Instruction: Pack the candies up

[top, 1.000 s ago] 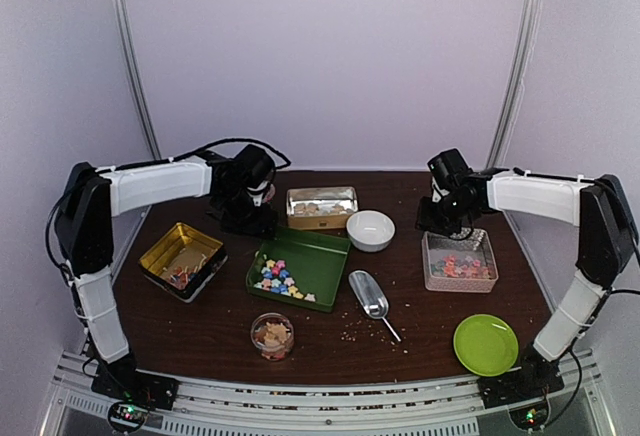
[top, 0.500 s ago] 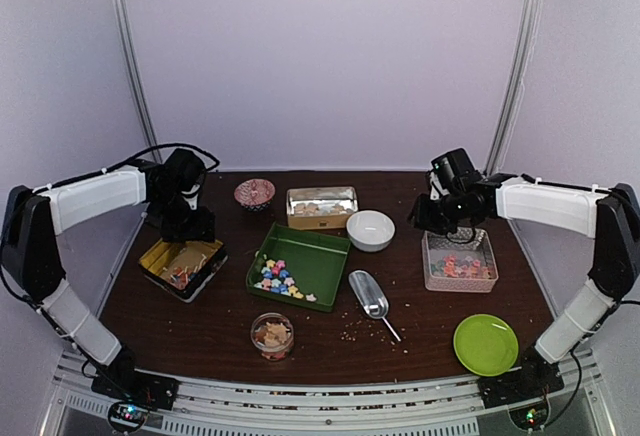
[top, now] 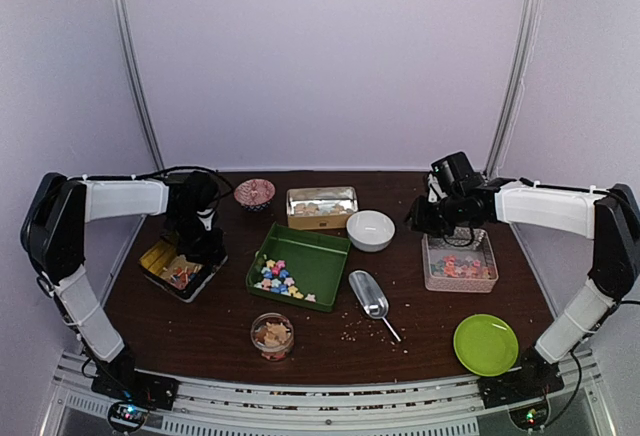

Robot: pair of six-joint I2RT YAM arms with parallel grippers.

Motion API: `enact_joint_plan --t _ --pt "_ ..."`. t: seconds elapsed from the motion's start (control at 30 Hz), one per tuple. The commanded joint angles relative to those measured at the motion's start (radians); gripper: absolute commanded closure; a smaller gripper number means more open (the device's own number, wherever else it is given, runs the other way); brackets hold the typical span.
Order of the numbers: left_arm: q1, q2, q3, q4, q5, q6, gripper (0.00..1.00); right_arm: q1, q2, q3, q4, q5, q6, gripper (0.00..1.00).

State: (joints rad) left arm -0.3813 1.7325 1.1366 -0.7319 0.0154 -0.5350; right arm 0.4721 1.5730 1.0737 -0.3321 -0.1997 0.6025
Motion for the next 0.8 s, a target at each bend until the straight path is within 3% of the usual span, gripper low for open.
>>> enact_joint_plan --t 0.0,0.2,0.5,0.77 --pt "0.001 0.017 0.029 0.059 -0.011 -0.031 0.81 0.008 0.02 0.023 0.045 -0.021 0.02 0.66" --pt "0.0 0.094 0.134 0.069 -0.059 -0.053 1.0 0.008 0.101 0.148 0.05 -0.004 0.017 0.66" --pt "0.018 0.195 0.328 0.027 -0.164 -0.002 1.0 0.004 0.376 0.52 -0.09 0.077 -0.021 0.65" --pt "0.086 0.216 0.33 0.065 -0.107 0.0 1.0 0.006 0.698 0.978 -0.337 0.048 -0.065 0.62"
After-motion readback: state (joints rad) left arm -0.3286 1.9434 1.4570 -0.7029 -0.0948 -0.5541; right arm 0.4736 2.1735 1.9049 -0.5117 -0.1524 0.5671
